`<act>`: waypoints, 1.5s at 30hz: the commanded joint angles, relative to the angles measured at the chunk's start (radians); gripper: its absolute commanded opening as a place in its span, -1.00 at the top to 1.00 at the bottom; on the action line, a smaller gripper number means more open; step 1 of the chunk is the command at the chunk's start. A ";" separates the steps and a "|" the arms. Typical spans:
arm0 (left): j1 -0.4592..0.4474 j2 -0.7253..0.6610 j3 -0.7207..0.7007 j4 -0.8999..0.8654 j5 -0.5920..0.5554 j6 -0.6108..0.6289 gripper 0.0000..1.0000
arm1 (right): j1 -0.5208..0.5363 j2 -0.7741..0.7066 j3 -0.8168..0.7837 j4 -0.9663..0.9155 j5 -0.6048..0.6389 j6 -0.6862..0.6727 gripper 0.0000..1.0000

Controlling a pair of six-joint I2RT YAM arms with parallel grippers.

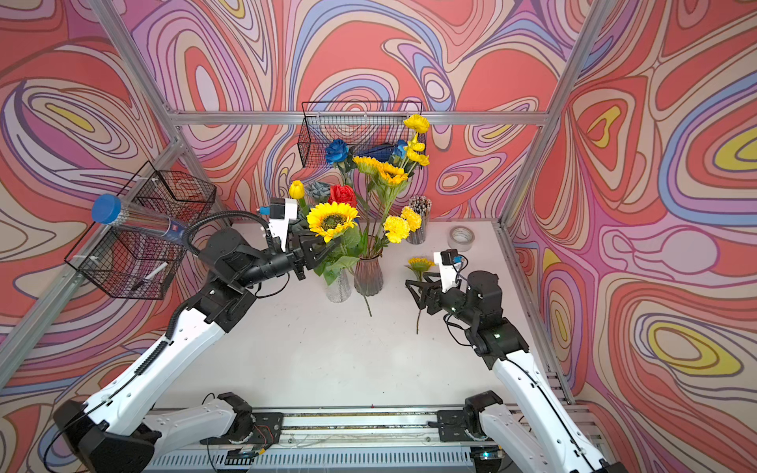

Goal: Pick out yellow flowers from the vase
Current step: Place the flower at the center of the board.

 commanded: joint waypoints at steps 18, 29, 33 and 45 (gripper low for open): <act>-0.159 0.136 0.074 -0.024 -0.052 0.051 1.00 | 0.258 0.168 0.134 0.035 -0.376 -0.045 -0.11; -0.161 0.121 0.087 -0.053 -0.045 0.075 1.00 | 0.267 0.186 0.143 0.042 -0.322 -0.047 0.37; -0.161 0.118 0.089 -0.059 -0.044 0.083 1.00 | 0.268 0.186 0.144 0.042 -0.317 -0.045 0.76; -0.161 0.108 0.084 -0.056 -0.042 0.110 0.51 | 0.267 0.188 0.150 0.035 -0.303 -0.046 1.00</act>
